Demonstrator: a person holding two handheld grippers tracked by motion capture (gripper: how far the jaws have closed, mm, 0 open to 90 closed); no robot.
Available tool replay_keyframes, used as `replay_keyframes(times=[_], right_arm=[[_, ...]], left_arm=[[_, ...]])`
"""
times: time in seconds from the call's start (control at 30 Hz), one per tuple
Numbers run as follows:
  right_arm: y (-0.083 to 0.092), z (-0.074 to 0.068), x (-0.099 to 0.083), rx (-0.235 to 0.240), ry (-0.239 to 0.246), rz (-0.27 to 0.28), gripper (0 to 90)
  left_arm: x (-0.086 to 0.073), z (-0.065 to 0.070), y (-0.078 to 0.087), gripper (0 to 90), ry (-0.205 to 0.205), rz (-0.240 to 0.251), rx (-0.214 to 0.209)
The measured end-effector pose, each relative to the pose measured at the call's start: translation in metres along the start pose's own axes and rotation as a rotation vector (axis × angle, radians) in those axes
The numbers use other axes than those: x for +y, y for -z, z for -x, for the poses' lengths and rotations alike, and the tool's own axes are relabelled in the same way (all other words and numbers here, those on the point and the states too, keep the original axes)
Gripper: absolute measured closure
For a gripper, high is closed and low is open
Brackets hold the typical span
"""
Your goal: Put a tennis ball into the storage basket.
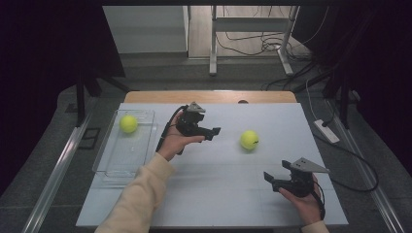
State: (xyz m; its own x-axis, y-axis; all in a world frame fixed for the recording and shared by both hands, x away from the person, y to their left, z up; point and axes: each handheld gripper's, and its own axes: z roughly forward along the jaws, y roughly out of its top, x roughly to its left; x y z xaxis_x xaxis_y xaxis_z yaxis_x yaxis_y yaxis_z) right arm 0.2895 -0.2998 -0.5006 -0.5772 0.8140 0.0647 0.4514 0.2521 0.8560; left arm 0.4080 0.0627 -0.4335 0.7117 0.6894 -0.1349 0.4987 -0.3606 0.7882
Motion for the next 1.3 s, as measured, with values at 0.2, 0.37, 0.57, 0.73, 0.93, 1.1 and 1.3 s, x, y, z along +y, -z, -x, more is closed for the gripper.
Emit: replay_keyframes(times=[0.2,0.37,0.57,0.73,0.93,1.1,1.3], right_arm=[[0.0,0.0,0.0,-0.001,0.004,-0.002,12.3],[-0.001,-0.001,0.0,0.001,0.006,-0.002,12.3],[0.0,-0.001,0.0,0.001,0.005,-0.002,12.3],[0.0,0.0,0.0,0.001,0.006,-0.003,12.3],[0.0,0.0,0.0,0.001,0.007,-0.002,12.3],[0.0,-0.001,0.0,0.001,0.008,-0.003,12.3],[-0.001,-0.001,0.0,0.002,0.008,-0.004,12.3]], left_arm=[[0.003,0.002,-0.005,15.5,-0.003,-0.005,-0.009],[0.008,0.009,-0.01,15.4,-0.019,-0.012,-0.014],[0.014,0.016,-0.018,15.3,-0.036,-0.028,-0.022],[0.017,0.02,-0.023,15.3,-0.04,-0.038,-0.024],[0.019,0.022,-0.027,15.3,-0.041,-0.044,-0.031],[0.021,0.024,-0.031,15.3,-0.049,-0.051,-0.033],[0.025,0.026,-0.035,15.3,-0.047,-0.044,-0.039]])
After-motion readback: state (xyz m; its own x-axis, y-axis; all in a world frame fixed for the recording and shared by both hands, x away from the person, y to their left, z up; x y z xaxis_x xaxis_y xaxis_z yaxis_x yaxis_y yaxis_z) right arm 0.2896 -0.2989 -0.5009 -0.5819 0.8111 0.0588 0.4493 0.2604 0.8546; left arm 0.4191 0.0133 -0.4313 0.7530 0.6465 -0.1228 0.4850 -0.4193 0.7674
